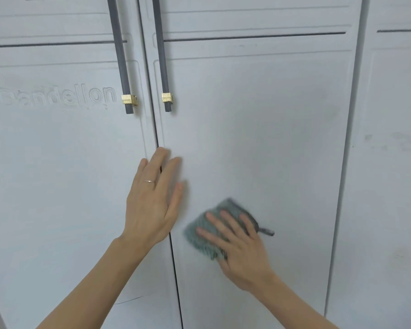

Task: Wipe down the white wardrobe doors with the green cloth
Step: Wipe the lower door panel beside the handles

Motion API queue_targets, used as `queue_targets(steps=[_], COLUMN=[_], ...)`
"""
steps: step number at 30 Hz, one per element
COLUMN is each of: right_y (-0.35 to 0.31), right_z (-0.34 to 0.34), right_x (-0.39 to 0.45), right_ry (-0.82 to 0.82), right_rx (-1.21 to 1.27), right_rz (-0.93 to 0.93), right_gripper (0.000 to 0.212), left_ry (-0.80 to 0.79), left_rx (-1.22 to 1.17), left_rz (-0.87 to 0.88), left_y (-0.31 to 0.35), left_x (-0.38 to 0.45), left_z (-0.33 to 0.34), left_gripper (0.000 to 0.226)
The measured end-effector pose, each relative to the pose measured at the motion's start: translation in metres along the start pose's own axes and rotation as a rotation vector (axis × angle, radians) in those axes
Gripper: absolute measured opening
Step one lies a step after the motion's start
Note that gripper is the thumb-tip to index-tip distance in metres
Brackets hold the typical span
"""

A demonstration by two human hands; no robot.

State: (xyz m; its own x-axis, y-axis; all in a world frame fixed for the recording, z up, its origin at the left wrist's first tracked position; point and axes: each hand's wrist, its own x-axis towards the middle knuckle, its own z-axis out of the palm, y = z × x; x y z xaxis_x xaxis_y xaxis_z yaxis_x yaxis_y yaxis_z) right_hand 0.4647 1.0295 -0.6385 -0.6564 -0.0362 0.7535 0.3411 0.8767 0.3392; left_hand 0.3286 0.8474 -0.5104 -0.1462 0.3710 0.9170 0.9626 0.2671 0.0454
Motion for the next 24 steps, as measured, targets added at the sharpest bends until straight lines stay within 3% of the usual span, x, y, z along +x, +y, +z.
queue_targets(steps=[4, 9, 13, 18, 21, 24], right_y=[0.069, 0.132, 0.137, 0.072, 0.052, 0.078], right_z=[-0.060, -0.109, -0.084, -0.012, 0.014, 0.002], right_x=[0.097, 0.153, 0.111, -0.007, -0.054, -0.038], right_ry=[0.216, 0.325, 0.419, 0.386, 0.244, 0.252], right_rx=[0.125, 0.203, 0.256, 0.458, 0.431, 0.396], right_rz=[0.349, 0.511, 0.719, 0.917, 0.891, 0.794], right_gripper=[0.071, 0.064, 0.061, 0.068, 0.071, 0.068], left_ry=[0.031, 0.085, 0.107, 0.113, 0.124, 0.134], left_rx=[0.028, 0.032, 0.015, 0.008, -0.014, -0.028], left_rz=[0.014, -0.010, -0.032, -0.047, -0.059, -0.065], left_y=[0.003, 0.008, 0.014, 0.017, 0.020, 0.021], left_x=[0.001, -0.001, -0.001, -0.004, -0.005, -0.005], left_z=[0.009, 0.018, 0.025, 0.033, 0.037, 0.039], left_gripper=[0.047, 0.049, 0.054, 0.058, 0.058, 0.058])
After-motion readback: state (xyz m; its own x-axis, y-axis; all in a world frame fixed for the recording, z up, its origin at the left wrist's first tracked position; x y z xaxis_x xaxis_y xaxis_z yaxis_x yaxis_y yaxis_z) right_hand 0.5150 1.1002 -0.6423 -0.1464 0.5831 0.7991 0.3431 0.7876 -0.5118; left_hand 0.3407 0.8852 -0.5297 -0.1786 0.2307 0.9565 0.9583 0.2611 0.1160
